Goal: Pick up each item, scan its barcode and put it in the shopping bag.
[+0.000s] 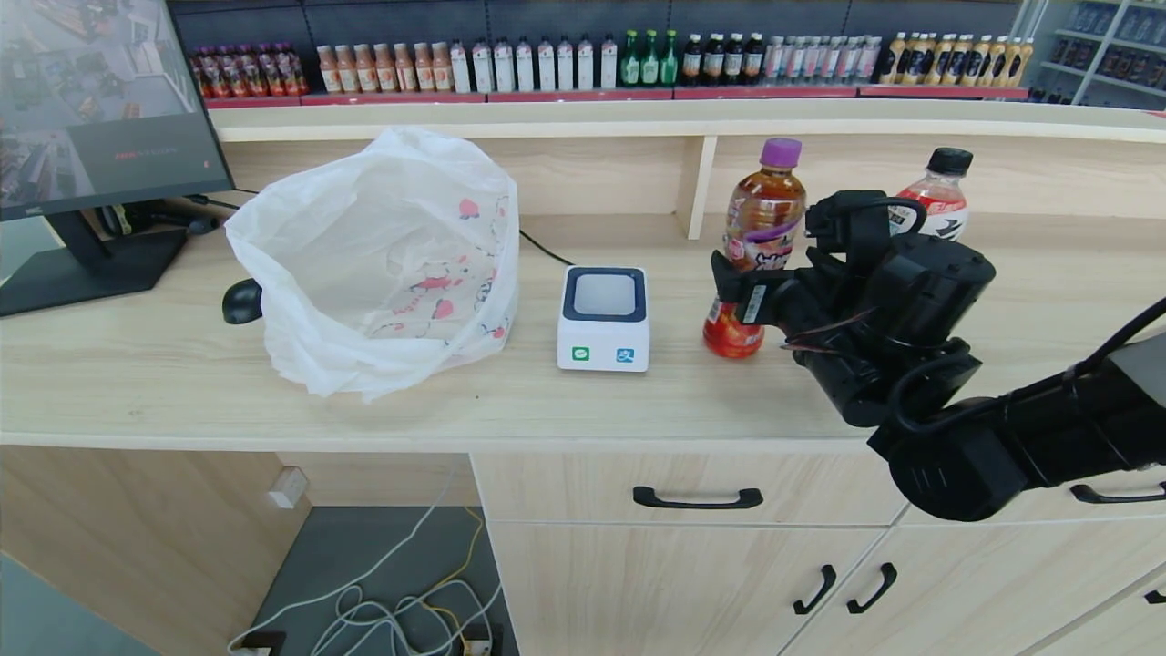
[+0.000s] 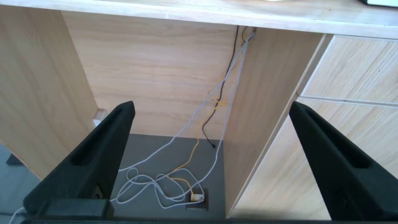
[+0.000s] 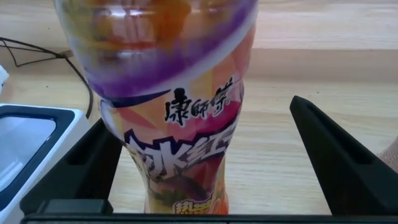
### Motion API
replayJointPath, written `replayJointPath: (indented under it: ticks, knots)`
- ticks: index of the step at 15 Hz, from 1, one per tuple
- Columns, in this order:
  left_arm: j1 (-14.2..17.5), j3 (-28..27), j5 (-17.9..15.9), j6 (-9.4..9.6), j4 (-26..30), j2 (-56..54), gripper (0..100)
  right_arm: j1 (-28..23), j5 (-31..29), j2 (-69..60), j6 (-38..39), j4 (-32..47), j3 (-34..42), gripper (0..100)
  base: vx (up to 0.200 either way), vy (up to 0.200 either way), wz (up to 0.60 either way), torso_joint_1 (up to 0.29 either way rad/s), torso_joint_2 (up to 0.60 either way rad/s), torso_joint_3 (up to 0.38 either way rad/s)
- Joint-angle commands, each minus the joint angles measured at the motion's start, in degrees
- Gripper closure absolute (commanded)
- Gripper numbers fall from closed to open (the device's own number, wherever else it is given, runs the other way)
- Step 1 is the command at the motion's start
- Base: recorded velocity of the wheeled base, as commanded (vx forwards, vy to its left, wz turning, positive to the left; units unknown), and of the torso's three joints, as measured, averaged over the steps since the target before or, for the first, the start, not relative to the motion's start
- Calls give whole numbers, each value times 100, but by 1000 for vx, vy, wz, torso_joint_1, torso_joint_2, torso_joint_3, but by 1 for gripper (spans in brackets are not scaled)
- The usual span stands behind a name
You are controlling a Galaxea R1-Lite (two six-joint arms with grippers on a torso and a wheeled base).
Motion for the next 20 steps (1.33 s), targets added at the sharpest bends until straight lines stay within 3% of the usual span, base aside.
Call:
replayJointPath:
  ticks: [1,9,10,20]
  knots:
    - [2,0,1,0,-1,-2,0,-1,19,88,7,0,-49,0,0,0,0,0,0,0]
    - [2,0,1,0,-1,-2,0,-72,54,176,-11,0,-216,0,0,0,0,0,0,0]
    - [2,0,1,0,-1,-2,0,-72,54,176,-11,0,-225,100,0,0,0,0,0,0]
    - [-6,0,1,0,-1,-2,0,-72,62,114,16,-61,-225,100,0,0,0,0,0,0]
